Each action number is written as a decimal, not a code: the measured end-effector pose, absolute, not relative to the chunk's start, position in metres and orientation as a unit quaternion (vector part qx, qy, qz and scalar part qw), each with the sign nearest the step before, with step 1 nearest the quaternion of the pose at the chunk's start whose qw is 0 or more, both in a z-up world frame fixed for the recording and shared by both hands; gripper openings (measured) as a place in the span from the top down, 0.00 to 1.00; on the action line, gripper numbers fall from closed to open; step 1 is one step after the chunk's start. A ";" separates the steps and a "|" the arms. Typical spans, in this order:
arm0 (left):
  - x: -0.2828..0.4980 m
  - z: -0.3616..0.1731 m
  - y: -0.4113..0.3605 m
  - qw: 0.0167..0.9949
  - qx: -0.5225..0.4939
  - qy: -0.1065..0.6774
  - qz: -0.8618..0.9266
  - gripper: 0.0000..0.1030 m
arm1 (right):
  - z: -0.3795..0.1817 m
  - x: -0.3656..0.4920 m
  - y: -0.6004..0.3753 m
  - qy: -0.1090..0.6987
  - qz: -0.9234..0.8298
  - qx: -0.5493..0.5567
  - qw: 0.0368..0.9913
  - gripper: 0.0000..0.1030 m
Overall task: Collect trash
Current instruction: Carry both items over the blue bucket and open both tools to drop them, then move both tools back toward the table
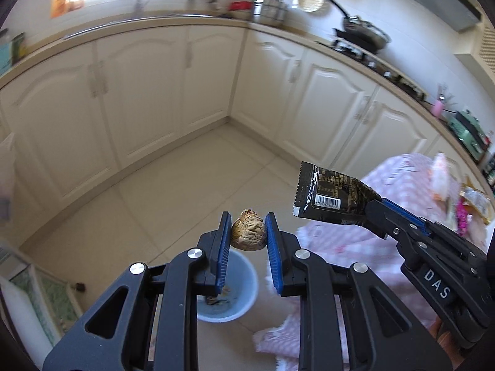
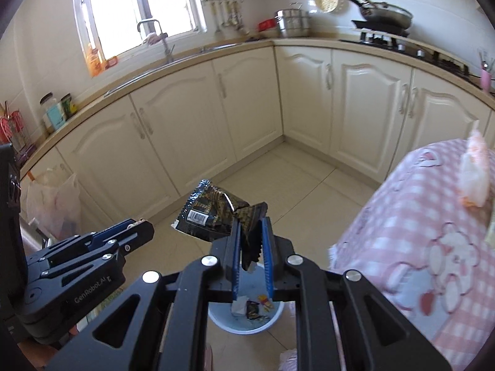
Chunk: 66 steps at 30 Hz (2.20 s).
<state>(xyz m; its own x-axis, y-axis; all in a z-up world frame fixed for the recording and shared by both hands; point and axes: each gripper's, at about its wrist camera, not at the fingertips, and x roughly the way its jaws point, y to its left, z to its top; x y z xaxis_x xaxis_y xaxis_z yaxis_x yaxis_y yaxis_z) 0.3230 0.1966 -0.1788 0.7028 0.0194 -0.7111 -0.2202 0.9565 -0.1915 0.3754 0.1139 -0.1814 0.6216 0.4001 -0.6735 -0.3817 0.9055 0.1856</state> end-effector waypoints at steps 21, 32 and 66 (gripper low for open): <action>0.337 -0.223 0.231 0.893 -0.144 0.417 0.089 0.80 | -0.236 0.410 0.166 0.418 0.235 0.012 0.877 0.78; 0.348 -0.208 0.218 0.902 -0.129 0.404 0.077 0.79 | -0.214 0.404 0.141 0.386 0.218 0.030 0.896 0.77; 0.323 -0.103 0.004 0.943 -0.031 0.323 -0.074 0.44 | -0.111 0.316 -0.124 0.270 0.037 0.116 0.955 0.63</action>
